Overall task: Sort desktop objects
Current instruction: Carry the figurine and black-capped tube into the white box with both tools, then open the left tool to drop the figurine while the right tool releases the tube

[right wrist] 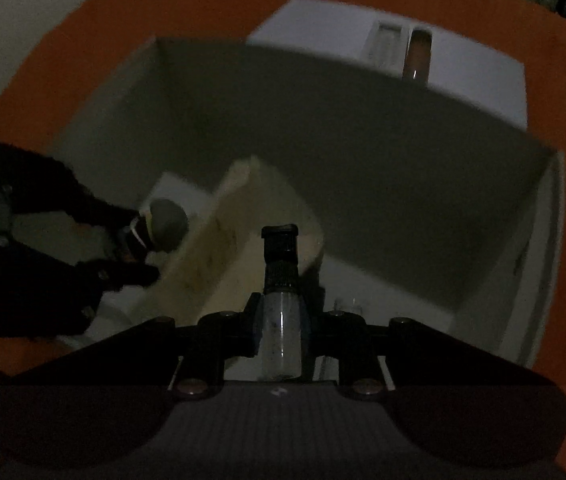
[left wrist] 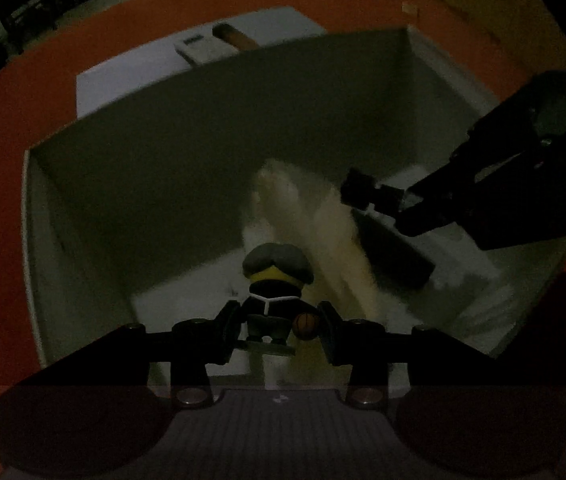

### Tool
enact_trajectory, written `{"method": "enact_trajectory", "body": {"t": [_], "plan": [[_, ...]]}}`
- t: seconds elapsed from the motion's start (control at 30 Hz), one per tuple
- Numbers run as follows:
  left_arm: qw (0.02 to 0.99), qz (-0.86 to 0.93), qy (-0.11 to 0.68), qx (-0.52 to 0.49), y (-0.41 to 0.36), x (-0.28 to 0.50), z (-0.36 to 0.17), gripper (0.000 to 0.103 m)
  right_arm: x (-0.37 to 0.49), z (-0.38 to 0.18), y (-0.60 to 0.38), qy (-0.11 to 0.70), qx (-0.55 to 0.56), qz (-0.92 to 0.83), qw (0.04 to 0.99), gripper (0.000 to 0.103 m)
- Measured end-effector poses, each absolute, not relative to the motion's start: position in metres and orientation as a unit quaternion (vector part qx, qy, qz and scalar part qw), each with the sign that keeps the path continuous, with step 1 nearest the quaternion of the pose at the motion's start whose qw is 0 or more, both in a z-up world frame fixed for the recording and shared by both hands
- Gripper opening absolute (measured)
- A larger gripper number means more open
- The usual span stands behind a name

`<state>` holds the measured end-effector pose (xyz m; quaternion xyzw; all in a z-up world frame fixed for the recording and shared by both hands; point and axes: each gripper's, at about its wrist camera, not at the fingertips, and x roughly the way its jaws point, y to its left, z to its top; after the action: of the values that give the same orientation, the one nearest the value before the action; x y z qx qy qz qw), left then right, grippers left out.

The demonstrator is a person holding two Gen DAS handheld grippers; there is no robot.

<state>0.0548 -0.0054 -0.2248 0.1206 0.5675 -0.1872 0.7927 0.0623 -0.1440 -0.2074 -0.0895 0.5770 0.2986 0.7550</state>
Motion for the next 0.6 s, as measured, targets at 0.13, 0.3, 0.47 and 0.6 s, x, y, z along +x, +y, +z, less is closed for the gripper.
{"method": "enact_trajectory", "body": {"t": [0.13,0.3,0.47,0.6], "plan": [[0.786,-0.184,0.573,0.144,-0.008,0.049,-0.233,0.036,0.056,-0.222,-0.142,0.587,-0.108,0.294,0.747,0.022],[0.778,-0.181,0.583,0.148,-0.009,0.049,-0.238,0.036,0.055,-0.231,-0.14,0.592,-0.121,0.294,0.741,0.022],[0.775,-0.18,0.587,0.148,-0.009,0.049,-0.238,0.037,0.053,-0.236,-0.141,0.596,-0.125,0.294,0.737,0.022],[0.769,-0.177,0.599,0.137,-0.008,0.05,-0.24,0.037,0.053,-0.234,-0.142,0.592,-0.126,0.29,0.741,0.026]]}}
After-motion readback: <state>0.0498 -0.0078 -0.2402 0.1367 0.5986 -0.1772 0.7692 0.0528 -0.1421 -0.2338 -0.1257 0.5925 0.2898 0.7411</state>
